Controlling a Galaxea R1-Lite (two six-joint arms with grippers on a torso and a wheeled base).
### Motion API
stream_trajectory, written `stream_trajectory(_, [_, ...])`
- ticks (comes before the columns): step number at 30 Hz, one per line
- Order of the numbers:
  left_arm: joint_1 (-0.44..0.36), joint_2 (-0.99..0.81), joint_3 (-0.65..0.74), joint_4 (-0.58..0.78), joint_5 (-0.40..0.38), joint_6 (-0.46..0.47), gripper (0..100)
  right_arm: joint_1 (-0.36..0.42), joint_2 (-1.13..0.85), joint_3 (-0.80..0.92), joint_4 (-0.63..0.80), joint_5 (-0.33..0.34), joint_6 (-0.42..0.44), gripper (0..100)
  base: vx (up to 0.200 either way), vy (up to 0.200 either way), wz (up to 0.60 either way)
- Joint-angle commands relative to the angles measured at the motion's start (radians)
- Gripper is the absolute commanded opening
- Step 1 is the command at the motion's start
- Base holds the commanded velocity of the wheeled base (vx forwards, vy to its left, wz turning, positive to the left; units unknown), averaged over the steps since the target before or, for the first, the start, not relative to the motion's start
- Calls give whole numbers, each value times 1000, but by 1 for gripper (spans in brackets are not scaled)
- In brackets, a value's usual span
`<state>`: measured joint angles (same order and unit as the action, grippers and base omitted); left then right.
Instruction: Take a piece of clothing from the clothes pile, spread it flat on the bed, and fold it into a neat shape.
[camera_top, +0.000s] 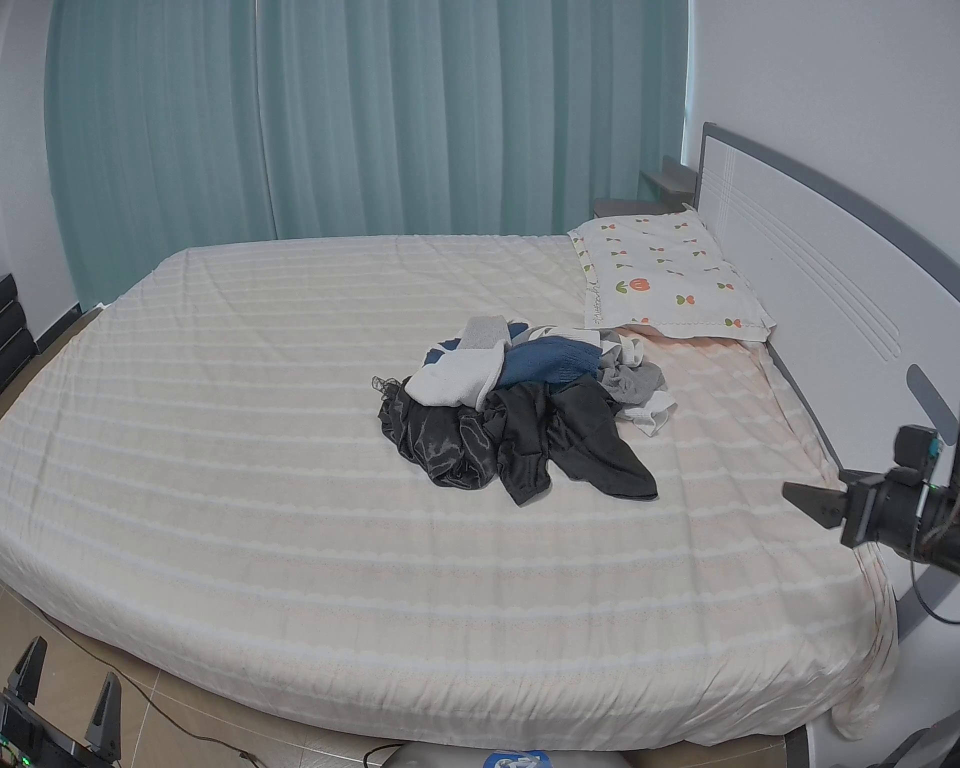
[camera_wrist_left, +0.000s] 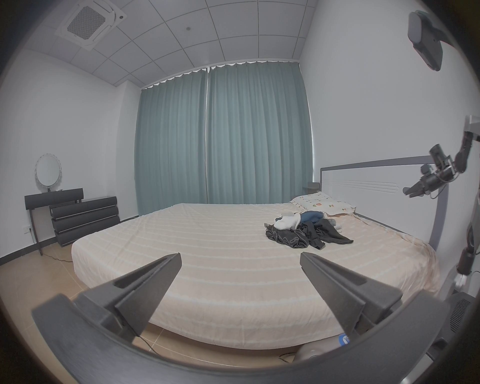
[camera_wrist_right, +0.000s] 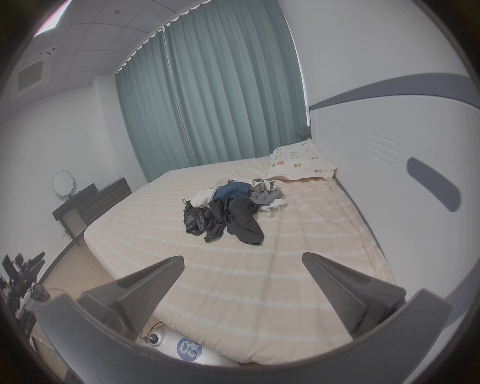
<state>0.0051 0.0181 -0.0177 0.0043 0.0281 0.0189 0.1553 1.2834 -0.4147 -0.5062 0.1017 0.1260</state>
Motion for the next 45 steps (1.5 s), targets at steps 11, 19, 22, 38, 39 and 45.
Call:
stream_trajectory(11, [-1,-12,18,0,1,-2,100,141,1160,-705,-265,-111,146,100,0,0,0])
stream_trajectory(19, [1,-12,18,2,3,-4,100,138,1271,-862,-209,-109,146,100,0,0,0])
stream_trajectory(22, [1,-12,18,2,3,-5,100,135,1334,-978,-170,-111,147,100,0,0,0])
stream_trajectory(38, [1,-13,18,2,3,-5,100,109,1393,-1211,-46,-112,144,100,0,0,0])
stream_trajectory(39, [1,-13,18,2,3,-5,100,105,1393,-1221,-43,-114,141,100,0,0,0])
stream_trajectory(45, [1,-13,18,2,3,-7,100,86,1393,-1230,-15,-116,135,100,0,0,0])
